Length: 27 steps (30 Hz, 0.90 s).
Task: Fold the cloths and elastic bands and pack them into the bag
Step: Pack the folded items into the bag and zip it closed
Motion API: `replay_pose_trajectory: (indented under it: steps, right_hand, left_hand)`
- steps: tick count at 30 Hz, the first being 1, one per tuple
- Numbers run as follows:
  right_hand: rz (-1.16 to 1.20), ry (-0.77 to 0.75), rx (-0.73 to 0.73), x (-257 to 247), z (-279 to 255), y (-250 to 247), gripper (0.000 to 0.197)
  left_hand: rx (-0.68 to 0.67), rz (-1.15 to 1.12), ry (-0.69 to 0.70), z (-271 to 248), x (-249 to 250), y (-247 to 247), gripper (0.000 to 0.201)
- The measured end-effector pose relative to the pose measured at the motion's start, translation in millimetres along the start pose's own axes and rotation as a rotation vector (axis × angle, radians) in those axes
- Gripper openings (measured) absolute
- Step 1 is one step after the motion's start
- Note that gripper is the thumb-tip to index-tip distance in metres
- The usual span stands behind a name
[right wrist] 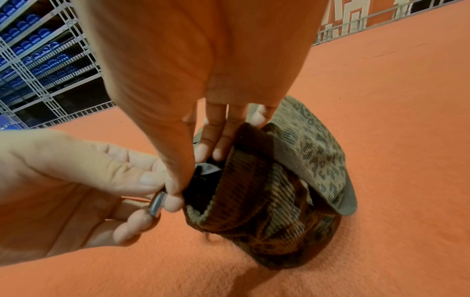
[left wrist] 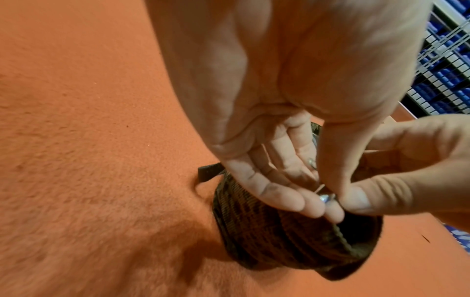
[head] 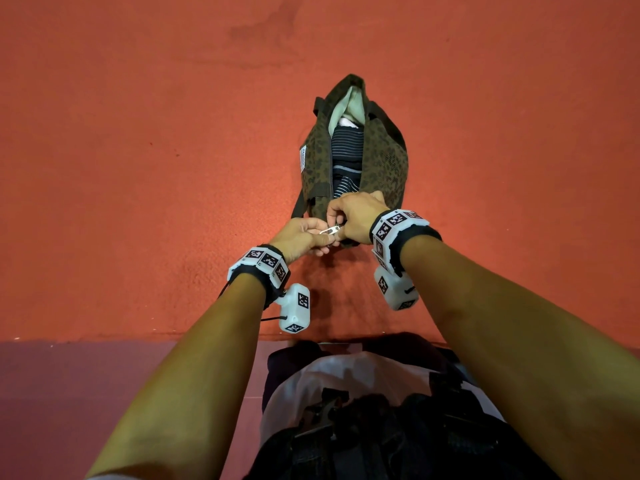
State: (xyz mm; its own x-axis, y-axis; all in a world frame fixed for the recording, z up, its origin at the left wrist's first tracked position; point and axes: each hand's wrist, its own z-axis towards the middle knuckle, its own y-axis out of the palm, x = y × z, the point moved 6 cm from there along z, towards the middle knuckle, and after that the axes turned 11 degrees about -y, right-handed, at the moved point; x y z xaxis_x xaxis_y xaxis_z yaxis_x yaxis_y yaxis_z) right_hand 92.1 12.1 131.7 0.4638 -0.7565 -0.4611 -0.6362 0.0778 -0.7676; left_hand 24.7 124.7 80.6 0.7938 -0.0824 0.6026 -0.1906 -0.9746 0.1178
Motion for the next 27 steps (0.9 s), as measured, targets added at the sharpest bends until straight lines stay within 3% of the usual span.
replay_pose_trajectory:
  steps: [10,15,21,27]
  right_hand:
    - [0.057,-0.001,0.008,2.5,-1.3,0.7,0.007]
    - [0.114,-0.01,-0.025,5.4,0.5,-1.2,0.015]
    - [0.154,0.016,-0.01,5.9,4.3,-6.0,0.003]
    - [0.157,0.072,0.069,9.5,8.5,-5.2,0.004]
  left_hand:
    - [0.006,-0.003,-0.006,-3.0,3.3,-2.1,0.014]
    - [-0.007,0.013,-0.001,-3.3,5.5,-1.0,0.013]
    - [0.012,0.026,0.004,-3.6,5.4,-4.5,0.011]
    - [0.035,0.042,-0.022,-4.4,4.1,-5.6,0.016]
